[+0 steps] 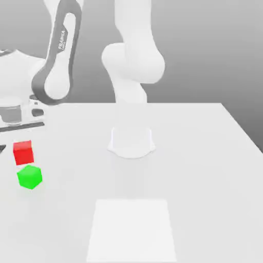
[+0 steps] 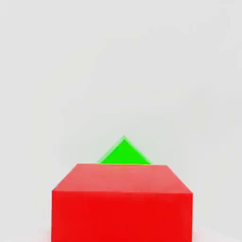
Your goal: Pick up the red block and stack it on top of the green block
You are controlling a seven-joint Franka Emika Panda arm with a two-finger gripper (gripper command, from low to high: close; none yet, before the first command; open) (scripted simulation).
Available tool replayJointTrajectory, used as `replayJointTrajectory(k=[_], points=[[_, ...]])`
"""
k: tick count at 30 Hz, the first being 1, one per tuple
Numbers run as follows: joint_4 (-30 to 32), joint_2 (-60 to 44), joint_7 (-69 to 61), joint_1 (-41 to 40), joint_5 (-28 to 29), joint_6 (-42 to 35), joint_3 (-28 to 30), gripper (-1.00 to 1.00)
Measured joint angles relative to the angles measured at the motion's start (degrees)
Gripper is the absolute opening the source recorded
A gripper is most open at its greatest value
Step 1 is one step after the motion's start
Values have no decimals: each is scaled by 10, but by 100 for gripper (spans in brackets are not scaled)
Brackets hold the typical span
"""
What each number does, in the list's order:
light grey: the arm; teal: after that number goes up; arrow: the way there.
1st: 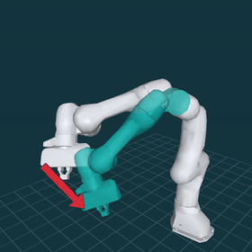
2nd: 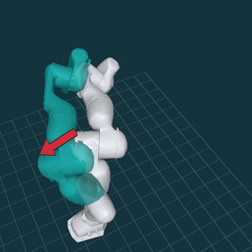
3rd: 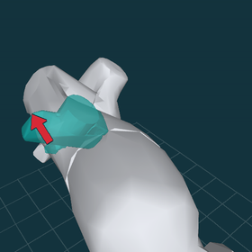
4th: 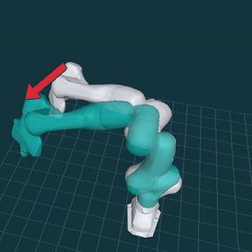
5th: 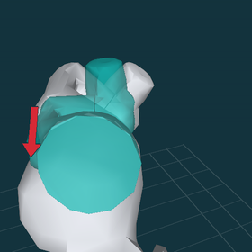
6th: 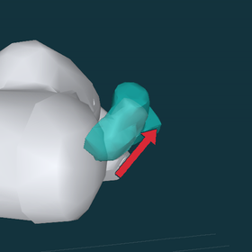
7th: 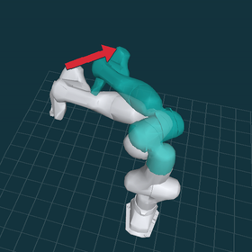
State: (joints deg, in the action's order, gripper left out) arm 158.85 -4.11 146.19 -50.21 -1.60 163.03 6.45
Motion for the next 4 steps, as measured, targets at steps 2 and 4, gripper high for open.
replayJointTrajectory(k=[2,4], points=[[-1,-15,-4,-1,-6,15,-3,100],[-1,-15,-4,-1,-6,15,-3,100]])
